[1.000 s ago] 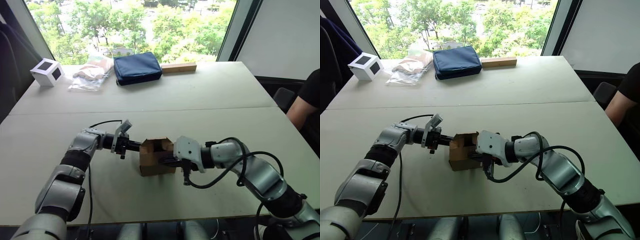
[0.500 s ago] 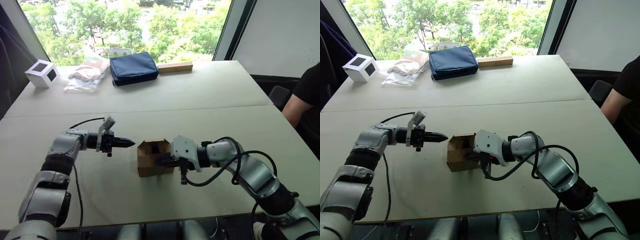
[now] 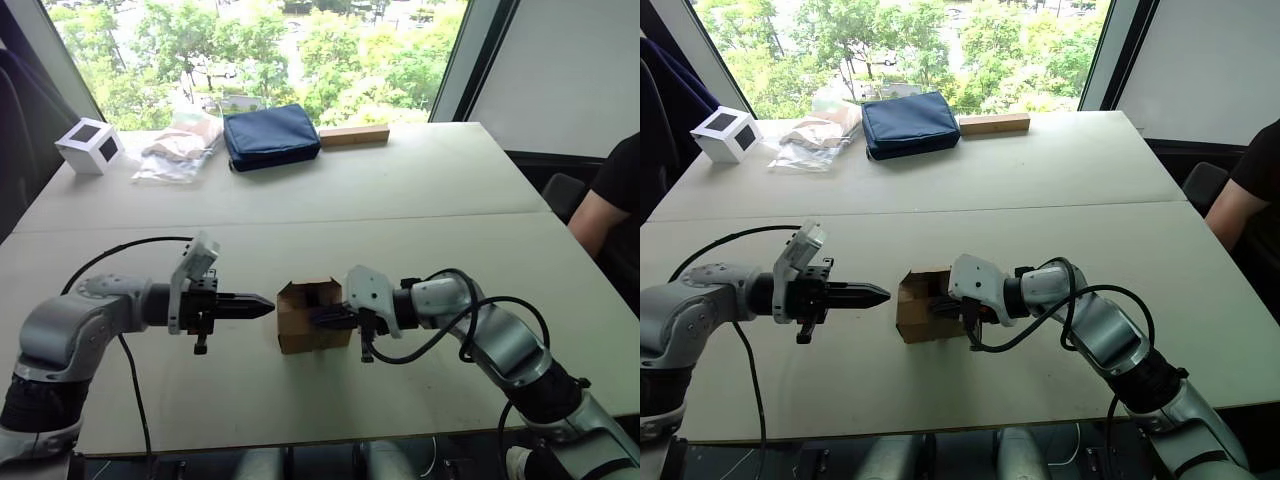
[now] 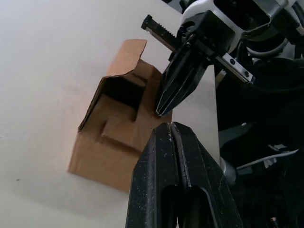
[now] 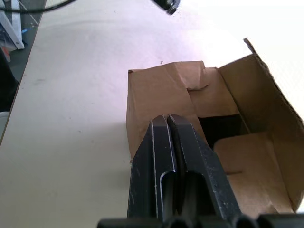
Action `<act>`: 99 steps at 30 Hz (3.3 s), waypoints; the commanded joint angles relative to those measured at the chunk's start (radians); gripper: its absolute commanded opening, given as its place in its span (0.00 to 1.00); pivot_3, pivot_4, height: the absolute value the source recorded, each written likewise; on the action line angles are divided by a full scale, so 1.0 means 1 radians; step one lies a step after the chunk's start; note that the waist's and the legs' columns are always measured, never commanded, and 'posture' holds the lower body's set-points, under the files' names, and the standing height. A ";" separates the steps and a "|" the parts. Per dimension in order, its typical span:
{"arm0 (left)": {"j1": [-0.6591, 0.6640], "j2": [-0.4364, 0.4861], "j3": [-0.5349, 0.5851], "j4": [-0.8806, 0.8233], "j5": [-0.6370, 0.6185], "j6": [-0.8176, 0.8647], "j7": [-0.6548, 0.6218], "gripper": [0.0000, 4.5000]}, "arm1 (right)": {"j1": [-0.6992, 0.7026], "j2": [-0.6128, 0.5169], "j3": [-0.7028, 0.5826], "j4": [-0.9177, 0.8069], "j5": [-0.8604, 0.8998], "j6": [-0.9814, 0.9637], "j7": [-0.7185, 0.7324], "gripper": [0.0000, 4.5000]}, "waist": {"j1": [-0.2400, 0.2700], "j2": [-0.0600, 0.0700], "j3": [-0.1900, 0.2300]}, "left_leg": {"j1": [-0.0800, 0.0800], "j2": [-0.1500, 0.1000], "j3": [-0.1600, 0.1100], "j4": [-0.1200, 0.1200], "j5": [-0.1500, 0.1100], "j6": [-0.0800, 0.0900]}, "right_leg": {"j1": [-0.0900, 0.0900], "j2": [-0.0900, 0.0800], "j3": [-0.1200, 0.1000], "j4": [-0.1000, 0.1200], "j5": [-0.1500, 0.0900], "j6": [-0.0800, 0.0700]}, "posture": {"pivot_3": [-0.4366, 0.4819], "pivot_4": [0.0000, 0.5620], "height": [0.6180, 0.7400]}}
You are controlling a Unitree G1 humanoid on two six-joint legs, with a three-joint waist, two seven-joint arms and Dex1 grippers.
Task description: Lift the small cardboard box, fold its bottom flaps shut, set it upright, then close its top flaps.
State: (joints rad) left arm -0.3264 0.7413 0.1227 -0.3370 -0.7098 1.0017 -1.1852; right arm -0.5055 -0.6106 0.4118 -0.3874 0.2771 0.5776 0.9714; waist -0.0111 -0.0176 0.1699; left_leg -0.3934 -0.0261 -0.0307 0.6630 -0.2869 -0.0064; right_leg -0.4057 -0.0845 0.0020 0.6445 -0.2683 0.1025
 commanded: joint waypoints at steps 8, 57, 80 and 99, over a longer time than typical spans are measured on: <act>0.043 -0.036 -0.101 0.019 0.005 -0.062 0.075 0.01 | -0.026 0.040 -0.116 -0.055 0.120 0.040 0.001 0.00 | 0.001 0.000 0.000 | 0.000 0.000 0.000 0.000 0.000 0.000 | 0.000 0.000 0.000 -0.001 0.000 0.000 | 0.48 0.27 0.98; -0.081 -0.167 -0.144 0.162 0.071 -0.218 0.250 0.01 | -0.021 0.073 -0.121 -0.027 0.022 0.074 -0.129 0.00 | 0.000 0.001 0.000 | -0.001 0.000 0.001 -0.002 0.000 -0.001 | -0.001 0.001 -0.002 -0.002 0.000 0.000 | 0.48 0.27 0.98; -0.080 -0.158 -0.142 0.164 0.078 -0.205 0.244 0.01 | 0.072 0.024 -0.066 -0.066 -0.006 -0.038 -0.052 0.00 | 0.001 0.001 0.000 | -0.001 0.001 0.000 -0.002 0.000 -0.001 | 0.000 0.001 -0.002 -0.005 0.000 0.000 | 0.48 0.27 0.98; -0.059 -0.162 -0.154 0.179 0.092 -0.221 0.219 0.01 | 0.056 0.014 -0.004 0.012 -0.140 -0.126 -0.041 0.00 | 0.001 0.001 0.000 | -0.001 0.001 0.000 -0.002 0.001 -0.001 | 0.001 0.001 -0.002 -0.005 0.000 0.000 | 0.48 0.27 0.98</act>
State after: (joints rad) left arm -0.3936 0.5773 -0.0261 -0.1536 -0.6199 0.7959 -0.9561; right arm -0.4399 -0.5940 0.4072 -0.3842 0.1596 0.4688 0.9300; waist -0.0103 -0.0170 0.1700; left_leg -0.3940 -0.0254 -0.0303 0.6611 -0.2863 -0.0077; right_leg -0.4051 -0.0833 0.0000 0.6392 -0.2680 0.1026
